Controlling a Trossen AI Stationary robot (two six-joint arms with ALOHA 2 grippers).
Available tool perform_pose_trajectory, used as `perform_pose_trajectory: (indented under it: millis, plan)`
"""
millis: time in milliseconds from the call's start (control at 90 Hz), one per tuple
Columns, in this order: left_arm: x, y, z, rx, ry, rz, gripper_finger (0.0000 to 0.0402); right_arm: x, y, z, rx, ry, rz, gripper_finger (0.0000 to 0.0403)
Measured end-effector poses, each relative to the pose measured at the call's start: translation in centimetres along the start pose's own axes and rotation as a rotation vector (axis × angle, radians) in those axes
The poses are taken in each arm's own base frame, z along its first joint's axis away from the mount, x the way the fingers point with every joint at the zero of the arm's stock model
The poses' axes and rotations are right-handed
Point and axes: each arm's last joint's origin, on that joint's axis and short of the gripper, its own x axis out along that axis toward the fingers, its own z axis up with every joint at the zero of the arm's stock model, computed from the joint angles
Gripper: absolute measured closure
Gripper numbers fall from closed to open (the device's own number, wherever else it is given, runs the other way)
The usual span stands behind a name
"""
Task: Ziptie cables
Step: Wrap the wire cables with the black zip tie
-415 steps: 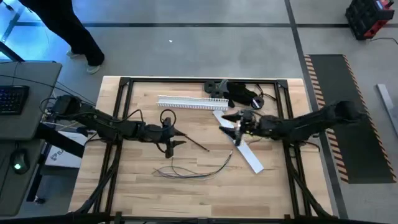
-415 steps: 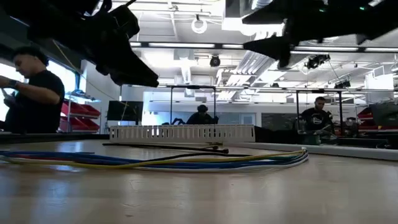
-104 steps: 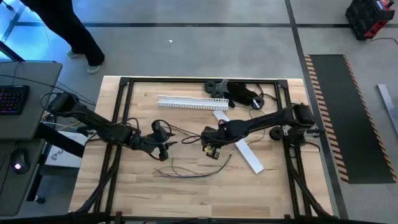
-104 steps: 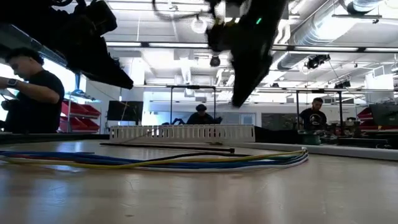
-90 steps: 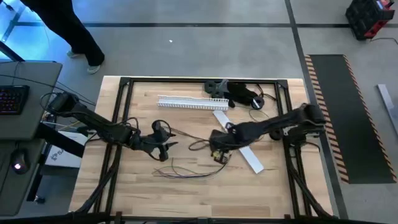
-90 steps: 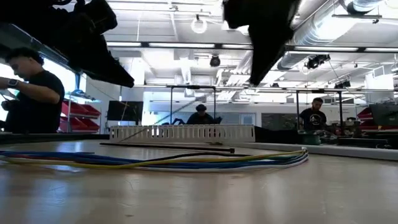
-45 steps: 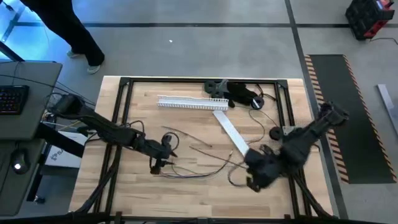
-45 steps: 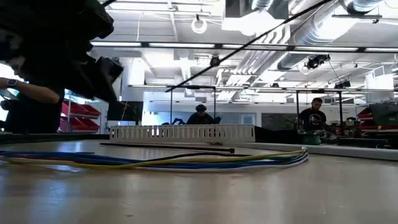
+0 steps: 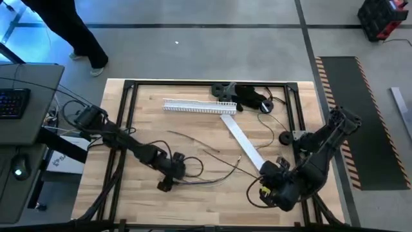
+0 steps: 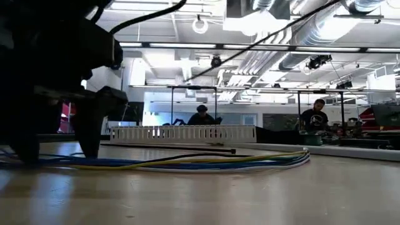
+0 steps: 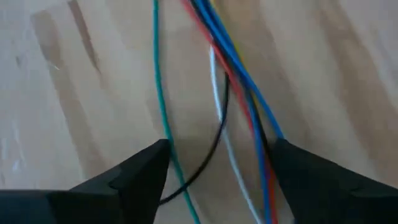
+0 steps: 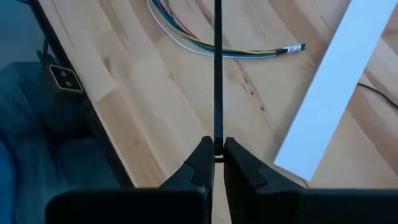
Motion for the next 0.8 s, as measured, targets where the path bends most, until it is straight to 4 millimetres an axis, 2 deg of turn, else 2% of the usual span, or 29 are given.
perform_pose_trajectory:
  millis: [133,233,344,489,533,633,800]
  plan:
    - [0.0,-0.3,-0.1,-0.014,-0.002,0.052,0.0145,-0.2,0.2,-0.6,-0.004,0.003,0.013,0.0403]
    - [0.0,0.0,-0.1,-0.046,0.004,0.055,0.0177,-0.5,0.5,-1.3,0.009,0.042,0.041,0.0403]
    - [0.1,0.9,-0.4,-0.085,0.014,0.033,0.0247,-0.9,1.3,-2.4,0.068,0.129,0.128,0.0403]
    - [0.1,2.2,-0.4,-0.109,0.018,0.010,0.0365,-2.1,3.2,-4.1,0.119,0.174,0.324,0.0403]
    - [0.1,2.6,-0.4,-0.114,0.019,0.002,0.0386,-2.4,3.7,-4.6,0.141,0.176,0.368,0.0403]
    - [0.1,3.3,-0.4,-0.131,0.018,-0.007,0.0385,-2.3,4.4,-5.9,0.226,0.219,0.387,0.0403]
    - [0.1,3.9,-0.1,-0.155,-0.023,-0.054,0.0397,-0.5,5.5,-7.9,0.311,0.373,0.305,0.0403]
